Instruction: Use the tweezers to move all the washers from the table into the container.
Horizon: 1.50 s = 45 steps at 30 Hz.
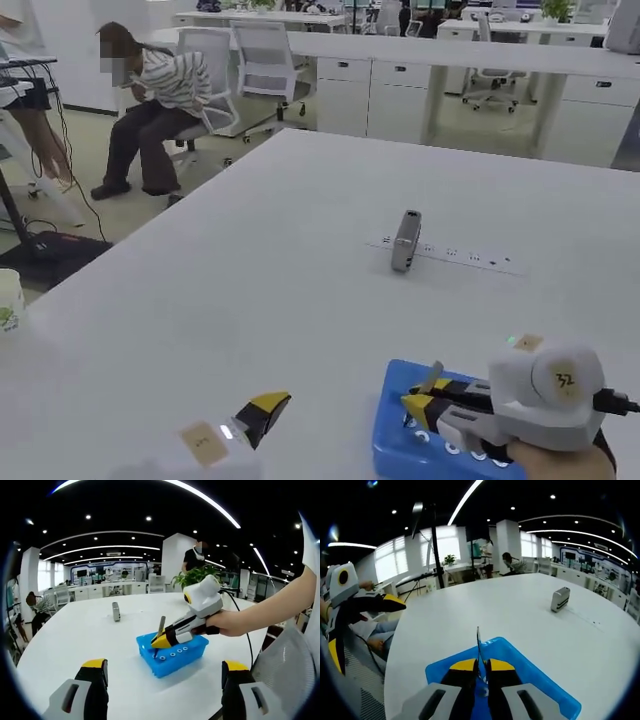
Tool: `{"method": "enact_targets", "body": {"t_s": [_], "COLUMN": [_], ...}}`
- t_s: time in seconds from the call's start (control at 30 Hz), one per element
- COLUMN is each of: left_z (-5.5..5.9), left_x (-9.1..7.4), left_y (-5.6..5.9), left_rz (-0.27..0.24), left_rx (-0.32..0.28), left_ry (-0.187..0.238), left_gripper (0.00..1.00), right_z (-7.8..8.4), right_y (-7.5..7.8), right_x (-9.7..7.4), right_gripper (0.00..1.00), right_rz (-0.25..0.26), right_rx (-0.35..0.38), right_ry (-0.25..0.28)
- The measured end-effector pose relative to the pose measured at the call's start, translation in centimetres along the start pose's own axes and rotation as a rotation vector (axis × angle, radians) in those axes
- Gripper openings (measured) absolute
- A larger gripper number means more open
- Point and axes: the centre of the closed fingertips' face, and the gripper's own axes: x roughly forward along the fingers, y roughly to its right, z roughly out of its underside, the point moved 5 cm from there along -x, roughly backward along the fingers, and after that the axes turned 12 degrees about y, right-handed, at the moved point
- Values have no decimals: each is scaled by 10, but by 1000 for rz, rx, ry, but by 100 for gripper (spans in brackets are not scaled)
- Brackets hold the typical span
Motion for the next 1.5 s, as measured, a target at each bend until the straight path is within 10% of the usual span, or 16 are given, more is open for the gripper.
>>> {"method": "enact_targets", "body": {"t_s": [0.5,0.97,1.17,1.5], "left_z": [-7,-21,-38,-60], "left_x": [0,-3,-5,9], "left_y": [6,23,39,65], "left_rz": [63,200,308,540], "left_rx": [-118,-190,-215,-95], "left_ry": [45,53,61,-13], "left_gripper": [93,68,60,37], "right_z": [-28,-53,-47,-30], "right_y": [-8,-35,-60,-96], "right_x": [-27,-77,-104,-140], "right_gripper": [4,4,4,4], "right_rz": [28,25,-54,-235], "right_rx": [9,-4,10,26], "right_ry": [112,222,206,109]}}
